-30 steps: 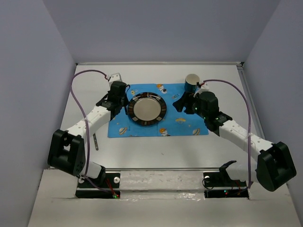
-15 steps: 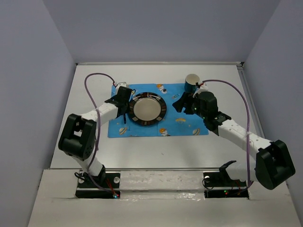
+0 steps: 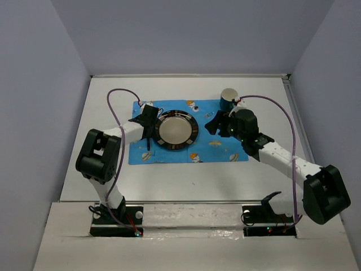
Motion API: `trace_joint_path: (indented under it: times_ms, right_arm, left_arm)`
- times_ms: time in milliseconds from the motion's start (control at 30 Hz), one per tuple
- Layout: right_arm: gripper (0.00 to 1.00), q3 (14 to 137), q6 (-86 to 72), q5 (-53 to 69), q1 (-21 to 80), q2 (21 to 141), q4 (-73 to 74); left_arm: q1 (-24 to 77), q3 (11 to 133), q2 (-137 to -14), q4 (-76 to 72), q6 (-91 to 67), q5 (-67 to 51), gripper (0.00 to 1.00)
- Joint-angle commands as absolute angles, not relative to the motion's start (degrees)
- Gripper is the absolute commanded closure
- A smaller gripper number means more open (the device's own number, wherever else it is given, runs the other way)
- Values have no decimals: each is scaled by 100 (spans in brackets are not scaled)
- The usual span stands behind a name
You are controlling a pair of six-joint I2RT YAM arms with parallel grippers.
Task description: Set the dinner table for one person
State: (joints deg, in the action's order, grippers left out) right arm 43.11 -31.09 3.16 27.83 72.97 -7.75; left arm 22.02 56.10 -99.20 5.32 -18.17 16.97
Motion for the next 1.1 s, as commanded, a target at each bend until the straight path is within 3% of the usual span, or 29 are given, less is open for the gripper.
trace_joint_path:
  times_ms: [0,300,400,600,667,700,800,1067]
  right_arm:
    - [24,4386,-3067,378,2813,7383,-1046]
    - [24,4377,-3067,369,2813,7365,-1055]
    - [24,4386,-3076,378,2813,7374,-1063]
    - [24,4377,-3067,352,2813,7339,-1063]
    - [23,4368,-3059,351,2813,7330,-1055]
    - [23,4368,-3059,334,2813,7330,-1055]
    - [23,4368,-3050,325,2813,7313,-1055]
    - [23,4368,-3076,360,2813,7330,-1063]
  left_arm:
    - [2171,5818,-9967,439,-1740,1898,100]
    - [2180,6003,-10055,659,-1617,2136,94]
    - [2180,6055,-10134,738,-1565,2171,87]
    - [2188,6056,-10099,835,-1608,2294,62]
    - [2206,6064,-10029,870,-1661,2373,59]
    - [2232,6047,-9959,870,-1670,2512,51]
    - [2259,6038,-9669,852,-1626,2619,40]
    - [2224,5810,-8378,1115,-1828,2505,37]
